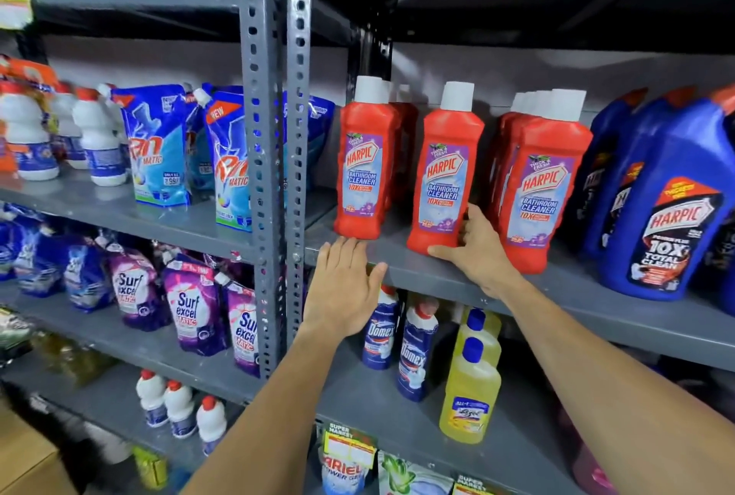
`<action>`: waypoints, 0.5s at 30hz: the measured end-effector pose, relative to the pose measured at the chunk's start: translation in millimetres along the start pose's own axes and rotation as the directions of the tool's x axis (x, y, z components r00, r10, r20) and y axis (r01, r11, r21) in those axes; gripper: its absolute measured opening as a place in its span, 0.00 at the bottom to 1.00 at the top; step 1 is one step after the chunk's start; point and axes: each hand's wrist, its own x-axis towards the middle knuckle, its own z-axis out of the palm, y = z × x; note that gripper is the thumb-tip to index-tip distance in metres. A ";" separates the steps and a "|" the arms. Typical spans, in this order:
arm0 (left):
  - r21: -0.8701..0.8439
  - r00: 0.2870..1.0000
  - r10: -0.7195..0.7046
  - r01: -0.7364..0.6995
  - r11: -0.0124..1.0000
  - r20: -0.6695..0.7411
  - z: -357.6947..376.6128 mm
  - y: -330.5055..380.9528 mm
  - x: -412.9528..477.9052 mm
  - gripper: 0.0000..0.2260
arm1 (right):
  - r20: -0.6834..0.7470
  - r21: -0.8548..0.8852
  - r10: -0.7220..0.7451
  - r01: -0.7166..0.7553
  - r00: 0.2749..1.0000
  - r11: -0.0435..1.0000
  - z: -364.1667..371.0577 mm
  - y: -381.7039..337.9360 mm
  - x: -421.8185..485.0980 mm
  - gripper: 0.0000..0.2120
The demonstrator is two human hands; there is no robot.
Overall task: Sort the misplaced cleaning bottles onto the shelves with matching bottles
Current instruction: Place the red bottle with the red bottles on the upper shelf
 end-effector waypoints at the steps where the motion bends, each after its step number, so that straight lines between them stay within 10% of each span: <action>1: 0.006 1.000 0.002 -0.002 1.000 -0.001 -0.2 0.5 0.0 0.25 | 0.001 0.003 -0.001 0.001 1.000 1.000 -0.4 0.6 0.1 0.40; 15: 0.017 0.999 -0.015 0.014 1.000 0.033 -3.6 3.8 -1.0 0.25 | 0.043 0.013 -0.002 0.001 0.999 1.000 1.6 2.8 0.6 0.40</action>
